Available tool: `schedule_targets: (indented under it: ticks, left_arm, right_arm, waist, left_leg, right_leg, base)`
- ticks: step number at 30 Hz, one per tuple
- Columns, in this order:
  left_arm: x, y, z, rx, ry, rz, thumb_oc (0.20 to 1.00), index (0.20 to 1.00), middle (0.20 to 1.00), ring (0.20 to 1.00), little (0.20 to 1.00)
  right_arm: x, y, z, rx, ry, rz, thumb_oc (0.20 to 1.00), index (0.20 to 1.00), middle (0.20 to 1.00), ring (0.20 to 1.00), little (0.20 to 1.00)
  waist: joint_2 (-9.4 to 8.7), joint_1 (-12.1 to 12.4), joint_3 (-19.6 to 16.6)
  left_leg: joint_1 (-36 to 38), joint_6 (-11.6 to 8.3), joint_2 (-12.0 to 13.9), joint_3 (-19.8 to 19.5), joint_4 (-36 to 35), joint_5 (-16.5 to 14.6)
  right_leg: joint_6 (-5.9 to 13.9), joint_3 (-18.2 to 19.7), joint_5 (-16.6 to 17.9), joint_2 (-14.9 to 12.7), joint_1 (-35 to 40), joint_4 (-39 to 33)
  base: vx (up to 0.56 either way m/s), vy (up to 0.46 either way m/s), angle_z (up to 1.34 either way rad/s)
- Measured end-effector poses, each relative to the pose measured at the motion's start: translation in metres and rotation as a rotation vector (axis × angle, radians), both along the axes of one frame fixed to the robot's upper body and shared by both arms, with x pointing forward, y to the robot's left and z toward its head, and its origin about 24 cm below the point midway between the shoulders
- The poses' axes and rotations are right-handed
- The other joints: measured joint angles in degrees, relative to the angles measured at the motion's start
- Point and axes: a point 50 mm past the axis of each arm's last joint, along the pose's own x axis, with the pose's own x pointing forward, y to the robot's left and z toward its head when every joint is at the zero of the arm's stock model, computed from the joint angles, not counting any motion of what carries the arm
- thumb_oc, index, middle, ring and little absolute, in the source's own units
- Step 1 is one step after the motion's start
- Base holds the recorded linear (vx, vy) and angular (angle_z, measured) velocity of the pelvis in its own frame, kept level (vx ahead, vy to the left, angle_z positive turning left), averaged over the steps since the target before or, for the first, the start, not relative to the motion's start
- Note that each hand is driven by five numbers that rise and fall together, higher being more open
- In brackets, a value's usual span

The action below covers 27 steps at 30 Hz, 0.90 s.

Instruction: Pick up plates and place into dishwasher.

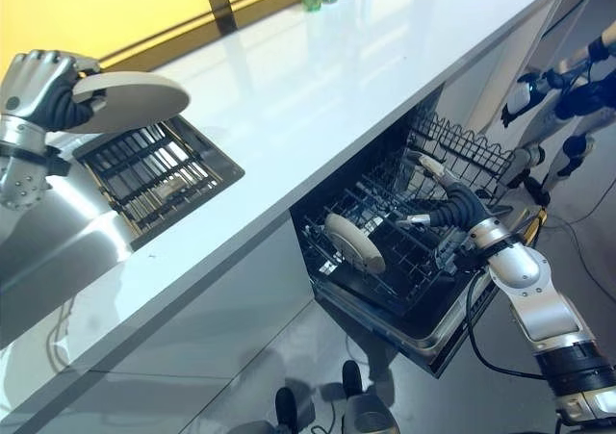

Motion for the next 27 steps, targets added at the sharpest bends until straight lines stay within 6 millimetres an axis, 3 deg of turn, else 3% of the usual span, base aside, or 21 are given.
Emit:
schedule_targets:
  ticks: [6, 10, 13, 27]
  left_arm:
    - [-0.003, -0.072, -0.023, -0.151, 0.005, -0.387, 0.200, 0.200, 0.200, 0.200, 0.200]
    - [-0.006, -0.101, -0.033, -0.216, 0.053, -0.539, 0.200, 0.200, 0.200, 0.200, 0.200]
    - [-0.008, -0.113, -0.035, -0.225, 0.078, -0.598, 0.200, 0.200, 0.200, 0.200, 0.200]
    - [-0.012, -0.141, -0.050, -0.243, 0.265, -0.748, 0.200, 0.200, 0.200, 0.200, 0.200]
  right_arm:
    - [0.013, 0.044, 0.010, 0.112, -0.096, 0.078, 1.000, 1.000, 1.000, 1.000, 1.000]
    - [0.020, 0.059, 0.017, 0.138, -0.141, 0.087, 1.000, 1.000, 1.000, 1.000, 1.000]
    - [0.024, 0.068, 0.025, 0.163, -0.177, 0.097, 1.000, 1.000, 1.000, 1.000, 1.000]
    - [0.043, 0.076, 0.023, 0.156, -0.139, 0.063, 1.000, 1.000, 1.000, 1.000, 1.000]
  waist:
    - [0.13, 3.34, -4.33]
    - [-0.14, 4.80, -6.22]
    - [-0.90, 5.29, -6.72]
    - [-3.28, 6.16, -9.62]
  left_leg:
    - [1.42, -0.01, 0.01, -1.78, -0.02, 0.03]
    - [1.87, 0.22, 0.05, -2.45, -0.02, 0.39]
    - [2.17, 0.28, 0.02, -3.15, -0.02, 0.63]
    - [2.56, 0.72, -0.18, -4.72, -0.05, 0.96]
  right_leg:
    - [-0.26, -0.74, -0.36, 0.03, 1.69, -0.21]
    - [-0.28, -1.71, -0.38, -0.02, 2.57, -0.29]
    - [-0.27, -2.20, -0.38, -0.04, 3.13, -0.31]
    - [-0.26, -3.53, -0.43, -0.35, 4.31, -0.32]
  base:
    - [0.01, -0.057, 0.08]
    - [0.01, -0.049, 0.11]
    - [0.01, -0.038, 0.10]
    - [0.00, -0.021, 0.06]
